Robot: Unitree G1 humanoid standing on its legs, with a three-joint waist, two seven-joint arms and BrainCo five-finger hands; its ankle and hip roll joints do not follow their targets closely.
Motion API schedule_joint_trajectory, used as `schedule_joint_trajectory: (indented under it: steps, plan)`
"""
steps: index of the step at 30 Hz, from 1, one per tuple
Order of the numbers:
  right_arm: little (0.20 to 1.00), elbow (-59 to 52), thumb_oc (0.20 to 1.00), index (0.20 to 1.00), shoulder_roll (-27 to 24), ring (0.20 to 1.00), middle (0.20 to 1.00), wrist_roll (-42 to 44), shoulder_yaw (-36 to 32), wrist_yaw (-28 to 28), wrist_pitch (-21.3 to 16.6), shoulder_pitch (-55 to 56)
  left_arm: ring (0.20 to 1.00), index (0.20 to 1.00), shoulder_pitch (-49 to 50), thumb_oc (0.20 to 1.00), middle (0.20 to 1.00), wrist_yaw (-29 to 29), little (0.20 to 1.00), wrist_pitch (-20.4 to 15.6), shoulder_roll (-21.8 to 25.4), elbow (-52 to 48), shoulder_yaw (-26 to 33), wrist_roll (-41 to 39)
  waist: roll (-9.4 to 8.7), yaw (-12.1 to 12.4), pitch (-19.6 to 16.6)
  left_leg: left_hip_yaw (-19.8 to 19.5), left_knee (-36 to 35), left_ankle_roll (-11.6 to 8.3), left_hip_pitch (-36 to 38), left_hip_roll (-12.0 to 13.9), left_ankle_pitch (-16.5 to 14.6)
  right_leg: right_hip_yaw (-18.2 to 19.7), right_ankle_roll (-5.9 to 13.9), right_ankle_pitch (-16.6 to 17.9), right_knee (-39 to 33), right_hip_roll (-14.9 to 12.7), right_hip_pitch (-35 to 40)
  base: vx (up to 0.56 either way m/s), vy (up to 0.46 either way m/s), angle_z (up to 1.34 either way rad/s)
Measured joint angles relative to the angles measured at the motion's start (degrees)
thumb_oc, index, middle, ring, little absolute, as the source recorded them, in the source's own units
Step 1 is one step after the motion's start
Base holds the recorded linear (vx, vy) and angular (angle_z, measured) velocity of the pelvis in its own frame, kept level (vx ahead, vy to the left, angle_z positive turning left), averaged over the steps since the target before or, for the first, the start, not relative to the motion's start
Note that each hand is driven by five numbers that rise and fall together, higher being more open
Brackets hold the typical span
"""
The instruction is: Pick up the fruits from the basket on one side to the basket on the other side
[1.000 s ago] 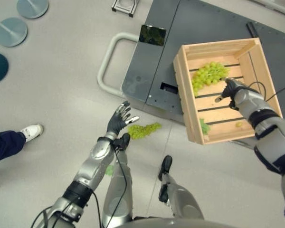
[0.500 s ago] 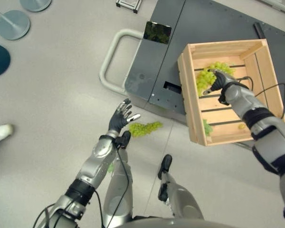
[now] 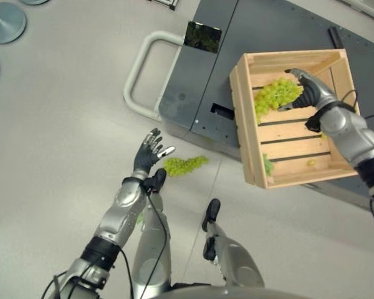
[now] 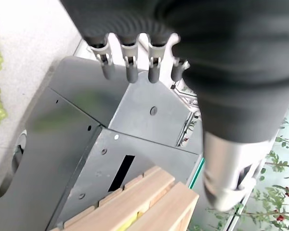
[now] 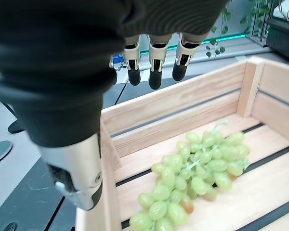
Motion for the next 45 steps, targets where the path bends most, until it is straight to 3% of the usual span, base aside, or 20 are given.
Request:
schedule_joint_trajectory:
  steps: [5, 7, 9, 15, 28, 45]
  plan:
    - [1.0, 8.6, 1.0, 1.0, -0.6, 1.0, 1.0, -1.2, 10.3, 0.6, 0.2, -9.8, 1.0, 1.0, -0.1, 1.0, 1.0, -0.1, 1.0, 0.0, 1.0, 0.0, -1.2, -0.1, -0.08, -0.1, 0.0, 0.0, 0.0, 0.01, -0.2, 0.0, 0.0, -0.1, 0.0, 0.0, 0.0, 0.0, -0.1, 0.0, 0.0, 0.0]
    - [1.0, 16.5, 1.0, 1.0, 1.2, 1.0, 1.0, -2.1, 17.4, 1.3, 0.2, -16.1, 1.0, 1.0, -0.4, 1.0, 1.0, -0.3, 1.0, 0.0, 1.2, 0.0, -2.1, -0.1, -0.09, 0.2, 0.0, -0.1, 0.0, -0.01, -0.3, 0.0, 0.0, -0.1, 0.0, 0.0, 0.0, 0.0, -0.2, 0.0, 0.0, 0.0]
    - [1.0, 20.9, 1.0, 1.0, 2.3, 1.0, 1.0, -2.4, 19.2, 1.9, 0.4, -18.1, 1.0, 1.0, -0.6, 1.0, 1.0, -0.5, 1.0, 0.0, 0.9, -0.3, -3.0, -0.1, -0.09, 0.8, 0.0, -0.2, 0.0, -0.02, -0.6, 0.0, 0.0, -0.3, -0.01, 0.0, 0.0, 0.1, -0.5, 0.0, -0.01, 0.03]
    - [1.0, 30.6, 1.0, 1.0, 8.8, 1.0, 1.0, -2.7, 20.1, 2.3, 0.1, -20.6, 1.0, 1.0, -0.7, 1.0, 1.0, -1.0, 1.0, 0.0, 2.0, -0.6, -4.0, -0.1, -0.31, 2.2, 0.2, -0.8, 0.0, -0.07, -1.2, -0.2, 0.1, -0.9, 0.03, -0.1, 0.0, 0.0, -0.8, 0.02, -0.013, 0.04]
    - [1.0, 38.3, 1.0, 1.0, 9.7, 1.0, 1.0, -5.8, 20.4, 2.2, -0.1, -20.7, 1.0, 1.0, -0.5, 1.0, 1.0, -1.5, 1.0, 0.0, 2.9, -1.9, -4.1, -0.1, -0.27, 4.6, 0.1, -3.7, 0.4, -0.38, -6.2, -1.5, 1.0, -3.4, 0.4, -0.5, 0.0, -0.3, -3.9, 0.03, -0.002, 0.12]
    - [1.0, 40.7, 1.0, 1.0, 10.4, 1.0, 1.0, -20.2, 26.6, 4.8, 0.4, -20.4, 1.0, 1.0, -1.1, 1.0, 1.0, -2.3, 1.0, -0.3, 3.2, -3.1, -4.1, -0.1, -0.18, 4.8, 0.1, -6.2, 1.6, -0.29, -11.0, -4.2, 1.1, -4.1, 1.48, -2.2, 0.0, -1.2, -5.8, 0.01, -0.003, 0.12]
